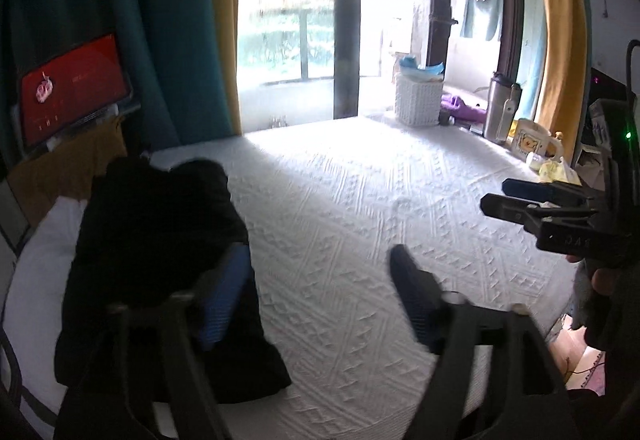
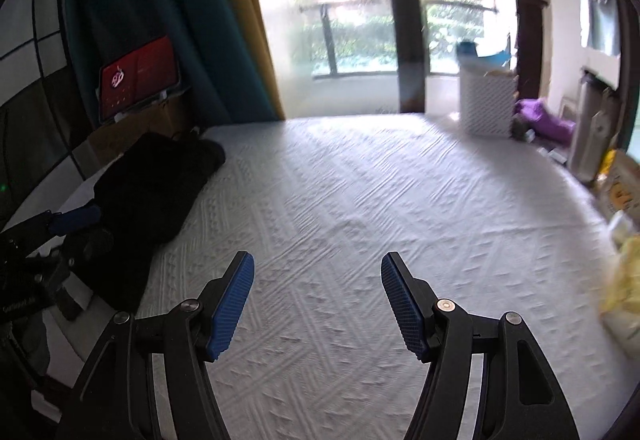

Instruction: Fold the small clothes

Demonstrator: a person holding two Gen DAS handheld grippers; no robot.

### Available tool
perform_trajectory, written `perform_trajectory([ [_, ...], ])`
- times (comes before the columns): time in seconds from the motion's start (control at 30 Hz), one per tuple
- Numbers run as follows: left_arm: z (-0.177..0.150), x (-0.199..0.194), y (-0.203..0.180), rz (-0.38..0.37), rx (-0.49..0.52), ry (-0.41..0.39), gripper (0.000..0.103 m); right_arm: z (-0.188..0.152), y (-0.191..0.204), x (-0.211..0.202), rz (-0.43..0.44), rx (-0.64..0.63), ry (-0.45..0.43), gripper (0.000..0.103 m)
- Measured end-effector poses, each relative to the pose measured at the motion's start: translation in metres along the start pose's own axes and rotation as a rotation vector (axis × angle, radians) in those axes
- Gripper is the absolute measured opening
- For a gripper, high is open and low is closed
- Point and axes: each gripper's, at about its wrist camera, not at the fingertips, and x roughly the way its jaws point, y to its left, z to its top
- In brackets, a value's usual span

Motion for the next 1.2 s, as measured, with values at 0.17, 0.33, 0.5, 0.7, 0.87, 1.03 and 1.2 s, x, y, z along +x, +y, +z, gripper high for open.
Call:
perform_trajectory([
  [0.17, 0.009, -0.017, -0.007, 0.009, 0.007, -0.06, 0.08, 0.011, 0.001, -0.031, -0.049, -0.016, -0.059, 0.068],
  [0.33, 0.017, -0.04, -0.01, 0.025, 0.022, -0.141, 0.085, 0.026, 0.008, -0.063, -0.066, -0.032, -0.14, 0.088],
  [0.5, 0.027, -0.071, -0.005, 0.029, -0.02, -0.269, 0.101, 0.037, 0.018, -0.093, -0.07, -0.058, -0.203, 0.088],
  [0.7, 0.037, -0.098, -0.001, 0.057, -0.023, -0.361, 0.102, 0.047, 0.027, -0.129, -0.115, -0.053, -0.292, 0.09],
  [0.87, 0.041, -0.116, 0.003, 0.076, -0.034, -0.411, 0.102, 0.05, 0.035, -0.156, -0.184, -0.04, -0.368, 0.103],
  [1.03, 0.044, -0.13, 0.011, 0.161, -0.066, -0.455, 0.102, 0.053, 0.043, -0.169, -0.244, -0.05, -0.395, 0.103],
  [1.2, 0.042, -0.134, 0.021, 0.159, -0.114, -0.463, 0.102, 0.053, 0.052, -0.176, -0.206, -0.067, -0.42, 0.103],
])
